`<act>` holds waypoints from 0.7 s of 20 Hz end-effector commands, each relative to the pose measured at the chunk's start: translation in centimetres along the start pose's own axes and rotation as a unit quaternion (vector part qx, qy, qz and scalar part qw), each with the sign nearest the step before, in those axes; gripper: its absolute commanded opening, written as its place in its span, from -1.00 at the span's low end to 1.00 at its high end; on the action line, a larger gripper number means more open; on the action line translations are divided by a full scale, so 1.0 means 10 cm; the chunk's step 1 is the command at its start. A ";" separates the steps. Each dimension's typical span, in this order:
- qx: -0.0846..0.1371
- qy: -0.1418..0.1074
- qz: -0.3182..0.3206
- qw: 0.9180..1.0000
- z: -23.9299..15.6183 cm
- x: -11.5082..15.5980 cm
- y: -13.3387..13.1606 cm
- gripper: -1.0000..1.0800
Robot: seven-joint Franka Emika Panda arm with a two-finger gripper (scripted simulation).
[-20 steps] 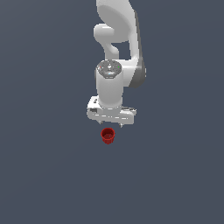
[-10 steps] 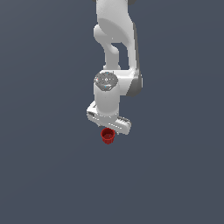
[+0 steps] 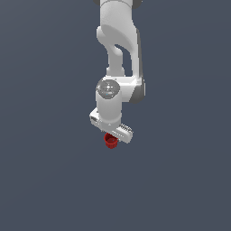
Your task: Pick up the object and move it to a goal position.
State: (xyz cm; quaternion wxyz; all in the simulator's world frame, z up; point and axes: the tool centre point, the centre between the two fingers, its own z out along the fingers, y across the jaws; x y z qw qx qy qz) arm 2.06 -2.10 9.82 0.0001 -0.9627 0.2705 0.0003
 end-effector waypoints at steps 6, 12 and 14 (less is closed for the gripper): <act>0.000 0.000 0.002 1.000 0.07 0.00 0.00 0.92; 0.000 0.000 0.004 1.000 0.37 -0.01 0.01 0.92; 0.000 0.000 0.004 1.000 0.45 -0.01 0.01 0.92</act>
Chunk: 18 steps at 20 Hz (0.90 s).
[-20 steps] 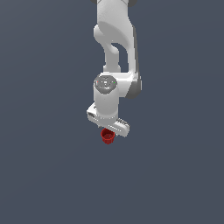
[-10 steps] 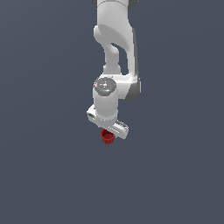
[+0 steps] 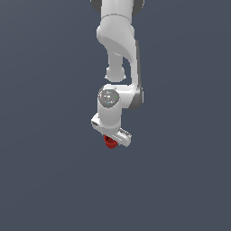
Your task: Pick up the object and move it to a goal position.
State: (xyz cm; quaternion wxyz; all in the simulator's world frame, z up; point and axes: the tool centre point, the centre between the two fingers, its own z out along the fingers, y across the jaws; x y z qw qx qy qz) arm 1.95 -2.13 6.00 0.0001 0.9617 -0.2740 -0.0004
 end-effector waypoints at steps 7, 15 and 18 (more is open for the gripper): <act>0.000 0.000 0.001 1.000 0.13 0.01 -0.01 -1.00; 0.000 0.000 0.001 1.000 0.13 0.01 -0.01 -1.00; 0.000 0.000 0.000 1.000 0.11 0.00 -0.02 -1.00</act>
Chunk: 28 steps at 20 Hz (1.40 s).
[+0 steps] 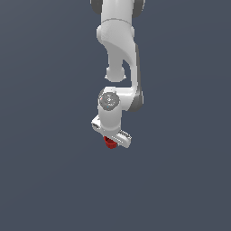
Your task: Pick up the object and move it to a goal position.
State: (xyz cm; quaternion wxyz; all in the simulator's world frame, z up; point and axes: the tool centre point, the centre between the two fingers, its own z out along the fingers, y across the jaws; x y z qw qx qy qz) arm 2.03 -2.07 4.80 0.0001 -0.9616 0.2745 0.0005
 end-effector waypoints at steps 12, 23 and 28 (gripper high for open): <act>0.000 0.000 0.000 1.000 -0.49 -0.32 -0.27 -1.00; 0.000 0.001 0.000 1.000 -1.53 -0.97 -0.83 -1.00; -0.001 0.001 0.000 1.000 -2.03 -1.28 -1.10 -1.00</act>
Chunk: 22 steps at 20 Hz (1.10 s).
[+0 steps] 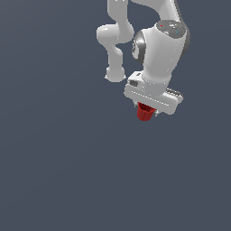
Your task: Pick up the object and move it to a goal position.
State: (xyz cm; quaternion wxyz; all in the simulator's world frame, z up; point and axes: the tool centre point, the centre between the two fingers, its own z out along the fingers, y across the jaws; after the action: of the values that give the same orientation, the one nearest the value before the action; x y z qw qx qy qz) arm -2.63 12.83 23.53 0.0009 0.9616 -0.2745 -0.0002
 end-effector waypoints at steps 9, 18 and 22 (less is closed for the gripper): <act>0.000 0.001 0.000 1.000 -0.99 -0.59 -0.54 -1.00; 0.001 0.000 0.000 1.000 -1.40 -0.82 -0.80 -1.00; 0.001 0.000 0.000 1.000 -1.45 -0.85 -0.83 -1.00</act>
State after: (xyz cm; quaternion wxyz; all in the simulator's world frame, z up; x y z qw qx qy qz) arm -5.43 24.28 37.78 0.0004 0.9617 -0.2742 -0.0004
